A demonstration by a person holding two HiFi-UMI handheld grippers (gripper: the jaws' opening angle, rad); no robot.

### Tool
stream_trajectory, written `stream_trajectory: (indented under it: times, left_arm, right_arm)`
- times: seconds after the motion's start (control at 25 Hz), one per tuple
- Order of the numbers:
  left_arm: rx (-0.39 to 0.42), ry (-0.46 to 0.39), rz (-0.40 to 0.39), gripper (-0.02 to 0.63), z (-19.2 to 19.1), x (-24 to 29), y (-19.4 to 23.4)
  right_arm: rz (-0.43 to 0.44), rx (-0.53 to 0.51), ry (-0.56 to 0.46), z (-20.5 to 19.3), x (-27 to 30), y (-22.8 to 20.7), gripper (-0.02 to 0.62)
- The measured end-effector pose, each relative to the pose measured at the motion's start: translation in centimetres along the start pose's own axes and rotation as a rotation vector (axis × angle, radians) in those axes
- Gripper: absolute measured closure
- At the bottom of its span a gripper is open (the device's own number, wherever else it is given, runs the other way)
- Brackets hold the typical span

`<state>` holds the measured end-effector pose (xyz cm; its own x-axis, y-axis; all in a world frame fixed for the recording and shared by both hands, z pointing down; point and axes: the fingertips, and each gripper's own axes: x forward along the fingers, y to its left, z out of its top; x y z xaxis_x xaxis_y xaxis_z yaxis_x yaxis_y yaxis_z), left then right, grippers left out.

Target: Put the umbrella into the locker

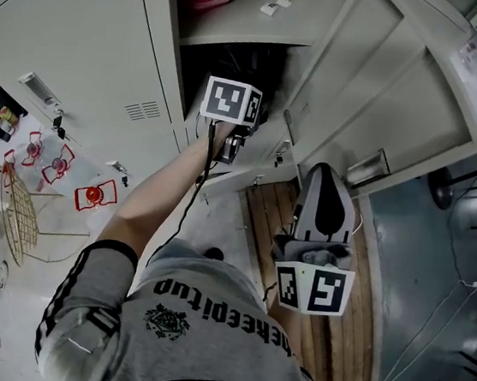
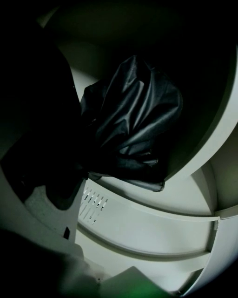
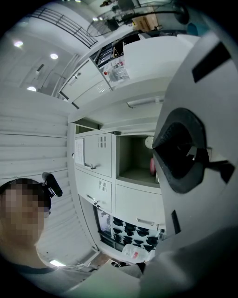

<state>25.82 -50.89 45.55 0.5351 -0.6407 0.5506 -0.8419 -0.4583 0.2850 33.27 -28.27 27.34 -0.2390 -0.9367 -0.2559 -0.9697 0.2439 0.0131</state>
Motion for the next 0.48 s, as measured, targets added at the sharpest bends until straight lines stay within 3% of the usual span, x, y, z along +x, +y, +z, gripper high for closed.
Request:
stream_trajectory:
  times: [0.48]
  left_arm:
    - [-0.071, 0.021, 0.015, 0.344, 1.4, 2.3, 1.3]
  right_arm:
    - [0.01, -0.004, -0.006, 0.2, 0.5, -0.3, 0.592]
